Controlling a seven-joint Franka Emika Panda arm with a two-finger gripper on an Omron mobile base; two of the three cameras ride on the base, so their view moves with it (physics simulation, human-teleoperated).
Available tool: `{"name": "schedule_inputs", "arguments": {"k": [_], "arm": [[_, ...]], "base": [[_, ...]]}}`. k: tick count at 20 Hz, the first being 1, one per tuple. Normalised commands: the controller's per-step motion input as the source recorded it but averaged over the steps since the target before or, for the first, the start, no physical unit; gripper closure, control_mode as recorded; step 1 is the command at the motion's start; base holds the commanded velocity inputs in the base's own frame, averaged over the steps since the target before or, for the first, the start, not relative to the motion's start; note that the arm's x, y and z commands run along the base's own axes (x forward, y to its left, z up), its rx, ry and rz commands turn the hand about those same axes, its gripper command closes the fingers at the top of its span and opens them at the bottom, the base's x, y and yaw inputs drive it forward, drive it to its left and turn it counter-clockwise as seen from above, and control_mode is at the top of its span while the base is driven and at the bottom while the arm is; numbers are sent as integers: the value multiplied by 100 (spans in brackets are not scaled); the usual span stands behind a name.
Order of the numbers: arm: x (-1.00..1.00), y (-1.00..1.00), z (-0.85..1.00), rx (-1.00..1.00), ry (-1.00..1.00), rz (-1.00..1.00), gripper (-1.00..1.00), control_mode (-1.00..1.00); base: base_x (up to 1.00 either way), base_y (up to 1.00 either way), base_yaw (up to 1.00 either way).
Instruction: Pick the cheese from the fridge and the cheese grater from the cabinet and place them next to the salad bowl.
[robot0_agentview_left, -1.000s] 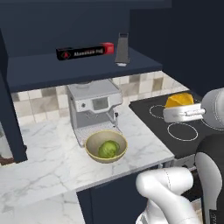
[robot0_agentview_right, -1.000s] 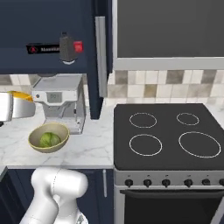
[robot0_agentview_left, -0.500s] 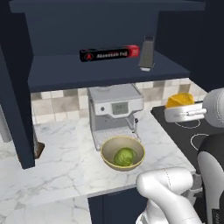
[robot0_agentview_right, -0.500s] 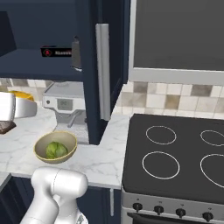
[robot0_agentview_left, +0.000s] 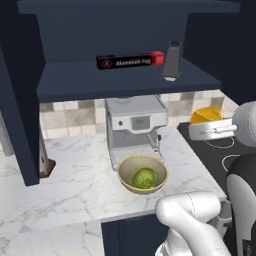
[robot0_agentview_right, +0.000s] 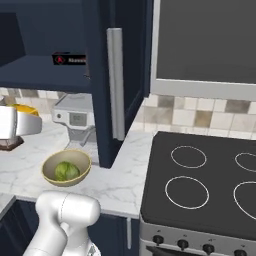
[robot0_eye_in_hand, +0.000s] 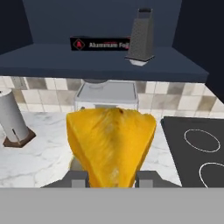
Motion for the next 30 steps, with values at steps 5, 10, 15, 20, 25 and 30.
{"name": "schedule_inputs", "arguments": {"k": [5, 10, 15, 20, 25, 30], "arm": [[0, 0, 0, 0, 0, 0, 100, 100], [-21, 28, -24, 1, 8, 11, 100, -100], [-4, 15, -44, -1, 13, 0, 100, -100], [-1, 28, -43, 4, 11, -8, 100, -100], [0, 44, -26, 5, 0, -1, 100, -100], [0, 42, -39, 0, 5, 0, 100, -100]], "base": [[7, 8, 28], [0, 6, 4], [0, 0, 0], [0, 0, 0], [0, 0, 0], [0, 0, 0]]}}
